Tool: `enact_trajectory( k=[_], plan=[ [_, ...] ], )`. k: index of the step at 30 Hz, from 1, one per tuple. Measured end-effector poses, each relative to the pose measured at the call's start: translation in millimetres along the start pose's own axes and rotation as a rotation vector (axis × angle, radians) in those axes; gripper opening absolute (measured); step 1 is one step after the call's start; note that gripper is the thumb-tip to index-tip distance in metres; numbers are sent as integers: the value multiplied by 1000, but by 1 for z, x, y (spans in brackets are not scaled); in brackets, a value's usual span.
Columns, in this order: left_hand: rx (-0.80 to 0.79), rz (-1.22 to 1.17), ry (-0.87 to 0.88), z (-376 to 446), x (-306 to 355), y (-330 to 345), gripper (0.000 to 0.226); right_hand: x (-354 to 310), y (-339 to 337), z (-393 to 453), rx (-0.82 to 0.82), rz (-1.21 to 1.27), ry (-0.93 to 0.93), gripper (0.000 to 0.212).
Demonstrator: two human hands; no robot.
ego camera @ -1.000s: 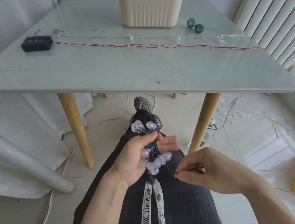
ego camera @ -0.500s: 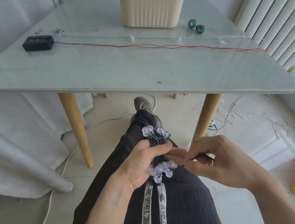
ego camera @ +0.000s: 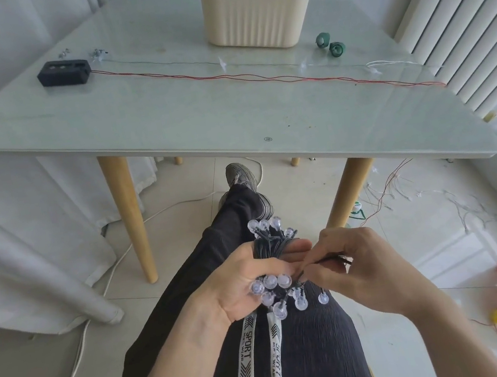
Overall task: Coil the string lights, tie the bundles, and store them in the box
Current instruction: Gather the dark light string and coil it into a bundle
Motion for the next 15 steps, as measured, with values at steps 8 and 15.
enact_trajectory(
  k=[8,15],
  plan=[
    [-154,113,23,-4,-1,14,32,4,-1,5,124,-119,-90,16],
    [-184,365,-1,-6,1,11,37,18,-9,8,242,-143,-63,34]
  ],
)
Point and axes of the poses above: each hand's wrist, its own z-axis towards the middle knuckle, its own y-axis out of the palm, x = y × z, the point moved 6 cm from there along z, towards the middle knuckle, and after that the axes turned 7 degrees about x, right-handed, at the moved point
